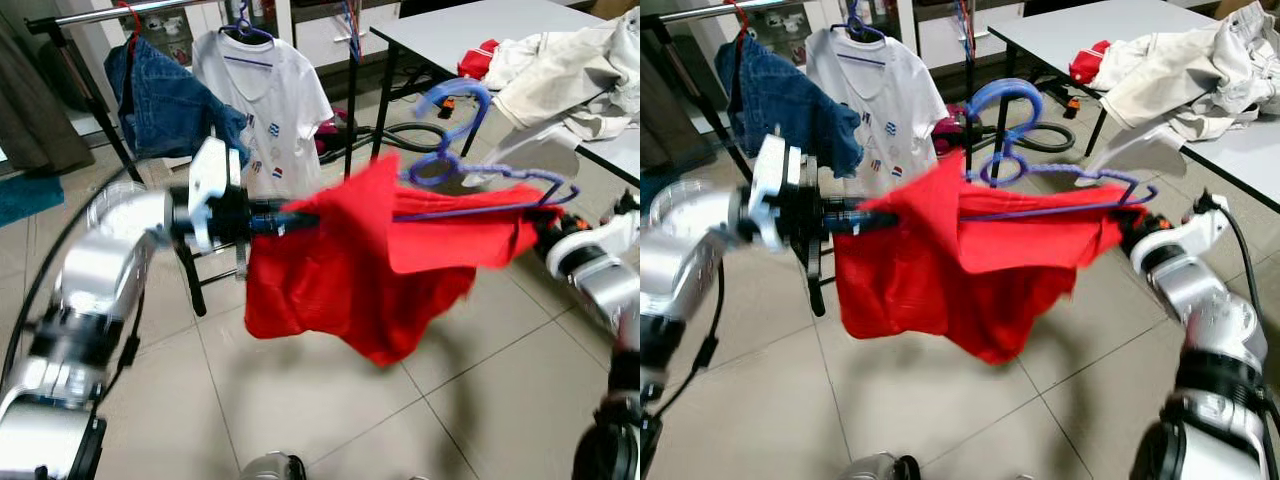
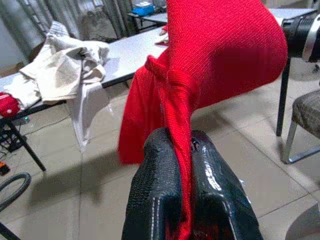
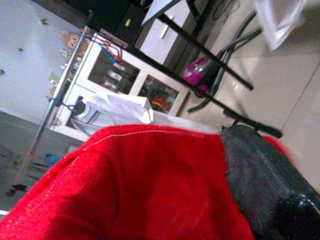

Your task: Hang hanger

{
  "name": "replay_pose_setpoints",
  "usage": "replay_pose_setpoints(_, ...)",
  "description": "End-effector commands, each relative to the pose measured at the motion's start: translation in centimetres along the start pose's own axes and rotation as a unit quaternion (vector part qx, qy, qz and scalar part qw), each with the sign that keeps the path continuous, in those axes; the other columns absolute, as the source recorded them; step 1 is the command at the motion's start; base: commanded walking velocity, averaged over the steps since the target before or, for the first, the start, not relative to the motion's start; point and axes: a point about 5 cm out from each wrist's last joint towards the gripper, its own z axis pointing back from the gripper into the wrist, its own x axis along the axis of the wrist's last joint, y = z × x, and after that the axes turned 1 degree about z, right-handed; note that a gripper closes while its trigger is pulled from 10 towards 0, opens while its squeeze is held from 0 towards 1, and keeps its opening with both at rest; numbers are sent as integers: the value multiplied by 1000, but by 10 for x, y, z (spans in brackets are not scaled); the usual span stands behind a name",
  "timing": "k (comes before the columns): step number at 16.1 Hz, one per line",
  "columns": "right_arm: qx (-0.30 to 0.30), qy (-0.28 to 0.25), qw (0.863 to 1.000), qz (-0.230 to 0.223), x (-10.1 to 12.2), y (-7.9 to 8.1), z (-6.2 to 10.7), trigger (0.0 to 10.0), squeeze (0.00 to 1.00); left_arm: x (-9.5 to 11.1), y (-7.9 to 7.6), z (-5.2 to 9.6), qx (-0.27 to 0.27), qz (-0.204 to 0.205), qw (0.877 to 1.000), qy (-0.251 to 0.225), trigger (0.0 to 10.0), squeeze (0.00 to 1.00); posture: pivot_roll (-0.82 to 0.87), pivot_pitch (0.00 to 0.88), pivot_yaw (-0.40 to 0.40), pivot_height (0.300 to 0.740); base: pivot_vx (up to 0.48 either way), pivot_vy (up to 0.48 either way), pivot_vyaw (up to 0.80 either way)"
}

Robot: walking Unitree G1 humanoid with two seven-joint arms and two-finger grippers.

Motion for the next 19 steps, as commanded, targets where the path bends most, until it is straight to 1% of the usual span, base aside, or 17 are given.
replay_pose_setpoints(1,-101,-104,989,-28,56,-40,33,0,0,10,6,55,77,-12,997,15,0,0,-31,67,25,740,0,0,0)
replay_pose_setpoints(2,-99,-98,990,-26,59,-38,32,0,0,5,1,60,76,-11,996,34,0,0,-32,69,22,740,0,0,0)
replay_pose_setpoints(4,-101,-95,990,-32,65,-37,30,0,0,-3,-3,69,85,-17,994,71,0,0,-30,71,15,740,0,0,0)
replay_pose_setpoints(5,-101,-95,990,-36,71,-36,28,0,0,-9,-1,82,120,-36,986,111,0,0,-27,72,6,740,0,0,0)
replay_pose_setpoints(6,-102,-95,990,-36,72,-35,28,0,0,-10,0,86,133,-41,982,126,0,0,-26,72,5,740,0,0,0)
replay_pose_setpoints(8,-107,-108,988,-37,80,-34,27,0,0,-16,0,96,157,-56,969,181,0,0,-25,72,3,740,0,0,0)
replay_pose_setpoints(9,-108,-117,986,-40,85,-32,26,0,0,-21,1,103,176,-64,956,224,0,0,-24,69,2,740,0,0,0)
replay_pose_setpoints(10,-105,-120,986,-41,88,-30,25,0,0,-25,2,108,190,-71,945,257,0,0,-26,68,3,740,0,0,0)
replay_pose_setpoints(11,-103,-120,987,-41,91,-28,24,0,0,-28,2,113,200,-71,939,272,0,0,-27,67,5,740,0,0,0)
replay_pose_setpoints(12,-104,-123,986,-40,94,-28,25,0,0,-31,0,118,194,-77,933,292,0,0,-27,66,5,740,0,0,0)
replay_pose_setpoints(14,-106,-131,985,-39,101,-28,27,0,0,-39,-3,129,198,-67,921,329,0,0,-24,65,7,740,0,0,0)
replay_pose_setpoints(16,-108,-139,984,-39,105,-28,27,0,0,-48,-5,141,217,-53,898,379,0,0,-21,63,6,740,0,0,0)
replay_pose_setpoints(17,-99,-138,985,-38,106,-25,26,0,0,-52,-6,144,222,-47,888,399,0,0,-19,63,7,740,0,0,0)
replay_pose_setpoints(18,-74,-133,988,-40,105,-16,21,0,0,-62,-6,149,234,-32,868,436,0,0,-22,63,12,740,0,0,0)
replay_pose_setpoints(19,-65,-130,989,-40,105,-13,19,0,0,-65,-6,149,235,-26,865,442,0,0,-22,63,12,740,0,0,0)
